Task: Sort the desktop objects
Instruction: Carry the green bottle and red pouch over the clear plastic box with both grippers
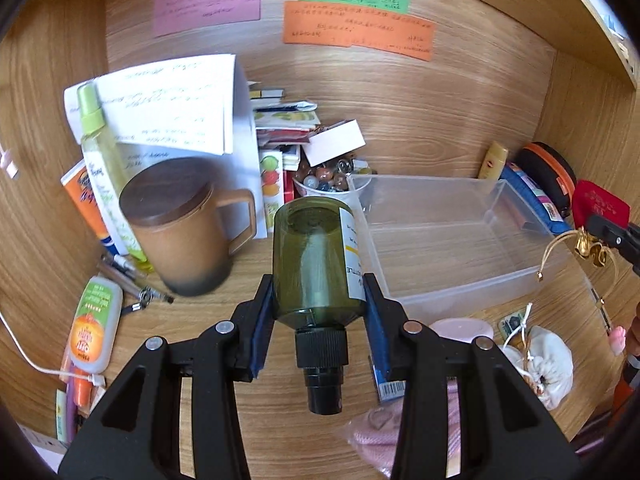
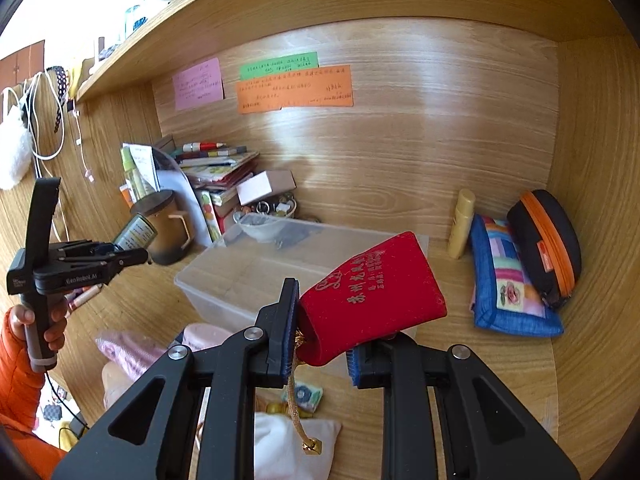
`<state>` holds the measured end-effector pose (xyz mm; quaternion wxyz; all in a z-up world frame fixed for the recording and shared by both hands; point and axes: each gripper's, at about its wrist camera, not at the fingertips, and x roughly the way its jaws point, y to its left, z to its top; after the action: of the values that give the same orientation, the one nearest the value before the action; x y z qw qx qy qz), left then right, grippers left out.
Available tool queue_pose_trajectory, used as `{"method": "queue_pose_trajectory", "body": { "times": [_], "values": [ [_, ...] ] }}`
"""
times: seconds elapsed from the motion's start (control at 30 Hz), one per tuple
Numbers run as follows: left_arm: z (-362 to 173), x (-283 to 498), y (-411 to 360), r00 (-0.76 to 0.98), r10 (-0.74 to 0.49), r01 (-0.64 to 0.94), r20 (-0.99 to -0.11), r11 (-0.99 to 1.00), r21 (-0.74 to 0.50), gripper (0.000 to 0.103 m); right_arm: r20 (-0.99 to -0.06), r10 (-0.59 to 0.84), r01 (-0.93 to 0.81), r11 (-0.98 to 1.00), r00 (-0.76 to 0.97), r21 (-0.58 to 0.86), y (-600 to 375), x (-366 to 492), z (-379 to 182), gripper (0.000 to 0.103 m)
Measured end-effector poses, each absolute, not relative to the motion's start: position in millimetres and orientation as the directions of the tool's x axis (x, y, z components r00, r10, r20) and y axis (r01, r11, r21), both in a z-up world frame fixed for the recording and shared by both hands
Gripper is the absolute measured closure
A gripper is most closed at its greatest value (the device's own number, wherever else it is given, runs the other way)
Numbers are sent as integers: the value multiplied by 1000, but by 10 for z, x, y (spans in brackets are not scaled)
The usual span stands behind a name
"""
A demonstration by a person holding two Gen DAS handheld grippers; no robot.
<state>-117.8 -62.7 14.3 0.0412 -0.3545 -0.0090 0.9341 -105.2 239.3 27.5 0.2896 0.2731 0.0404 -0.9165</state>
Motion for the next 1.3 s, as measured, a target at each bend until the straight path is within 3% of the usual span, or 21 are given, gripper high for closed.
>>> {"method": "queue_pose_trajectory", "body": {
  "times": [0.23, 0.8, 1.3],
  "values": [
    [222, -1356, -534, -736, 104, -82, -669, -995, -64, 62, -493, -541, 591, -804, -681, 65, 2277, -1240, 411, 84],
    [384, -1824, 3, -707, 201, -206, -678, -976, -74, 62, -560, -570, 637, -765, -601, 95, 1950, -1813, 283, 84],
    [14, -2264, 238, -586, 229, -263, -778, -961, -85, 62, -643, -539, 618, -776, -544, 128, 1833, -2061, -58, 84]
  ]
}}
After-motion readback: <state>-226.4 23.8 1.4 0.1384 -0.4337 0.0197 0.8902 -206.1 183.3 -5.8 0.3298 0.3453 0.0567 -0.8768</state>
